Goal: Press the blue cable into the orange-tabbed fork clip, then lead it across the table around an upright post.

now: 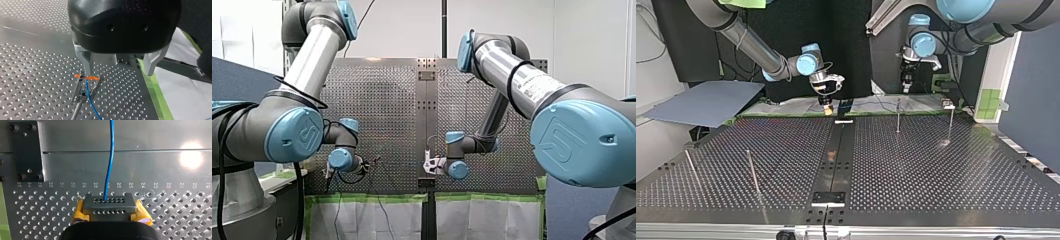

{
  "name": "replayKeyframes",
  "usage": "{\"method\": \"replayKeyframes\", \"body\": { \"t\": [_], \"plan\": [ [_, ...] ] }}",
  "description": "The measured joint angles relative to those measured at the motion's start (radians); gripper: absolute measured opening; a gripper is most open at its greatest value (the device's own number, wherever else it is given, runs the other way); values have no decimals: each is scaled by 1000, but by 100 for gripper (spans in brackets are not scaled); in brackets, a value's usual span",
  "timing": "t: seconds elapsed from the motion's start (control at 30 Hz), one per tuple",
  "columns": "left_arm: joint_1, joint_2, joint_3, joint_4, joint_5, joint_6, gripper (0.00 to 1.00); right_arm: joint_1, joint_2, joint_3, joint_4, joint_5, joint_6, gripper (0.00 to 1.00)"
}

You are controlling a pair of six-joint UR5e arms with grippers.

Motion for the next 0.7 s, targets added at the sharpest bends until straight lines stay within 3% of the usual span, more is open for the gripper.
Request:
{"method": "replayKeyframes", "body": {
  "t": [0.2, 0.7],
  "plan": [
    [-31, 0, 30, -8, -33, -2, 100, 4, 2, 0, -1, 2, 0, 0],
    [-115, -1, 87, 30, -88, -117, 100, 1, 4, -1, -6, 4, 0, 0]
  ]
}}
